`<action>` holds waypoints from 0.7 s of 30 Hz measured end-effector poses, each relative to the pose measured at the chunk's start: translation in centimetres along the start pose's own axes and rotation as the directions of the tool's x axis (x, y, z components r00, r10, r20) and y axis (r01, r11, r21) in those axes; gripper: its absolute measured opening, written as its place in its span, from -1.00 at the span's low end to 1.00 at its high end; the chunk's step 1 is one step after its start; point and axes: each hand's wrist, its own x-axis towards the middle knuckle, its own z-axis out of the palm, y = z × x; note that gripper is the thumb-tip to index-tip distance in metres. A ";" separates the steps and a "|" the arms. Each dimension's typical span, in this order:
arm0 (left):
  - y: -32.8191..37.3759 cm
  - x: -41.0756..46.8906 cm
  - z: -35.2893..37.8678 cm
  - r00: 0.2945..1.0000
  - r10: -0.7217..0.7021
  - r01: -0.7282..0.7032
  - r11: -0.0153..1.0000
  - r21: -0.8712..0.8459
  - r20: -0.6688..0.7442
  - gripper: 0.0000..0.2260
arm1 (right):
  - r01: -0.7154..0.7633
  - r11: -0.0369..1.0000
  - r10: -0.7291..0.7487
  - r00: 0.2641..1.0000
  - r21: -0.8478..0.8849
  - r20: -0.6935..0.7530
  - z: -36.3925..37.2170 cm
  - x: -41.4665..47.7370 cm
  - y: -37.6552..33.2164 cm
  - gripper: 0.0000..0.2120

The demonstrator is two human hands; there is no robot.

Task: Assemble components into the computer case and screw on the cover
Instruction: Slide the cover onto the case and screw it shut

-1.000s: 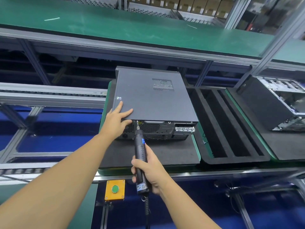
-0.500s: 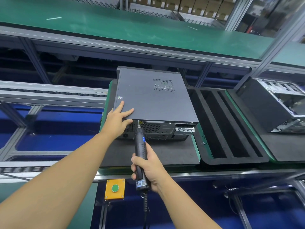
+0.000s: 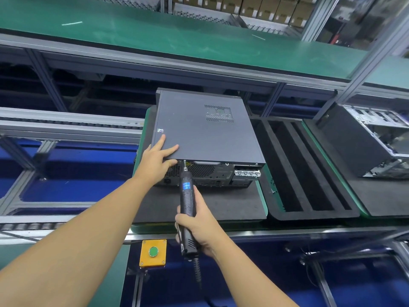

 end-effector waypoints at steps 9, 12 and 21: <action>0.0 -0.2 0.0 0.999 -0.031 0.028 0.992 0.124 0.019 -0.48 | 0.013 0.997 -0.018 0.998 0.078 0.059 -0.6 -1.0 1.4 -0.11; 0.8 0.0 0.5 0.998 0.038 -0.012 0.907 0.421 -0.055 -0.39 | 0.024 0.992 -0.030 0.998 0.120 0.048 -1.1 -1.1 1.5 -0.12; 1.8 0.8 0.5 0.996 0.062 -0.022 0.868 0.495 -0.064 -0.37 | 0.026 0.994 -0.031 0.998 0.103 0.052 -3.3 -1.7 2.3 -0.09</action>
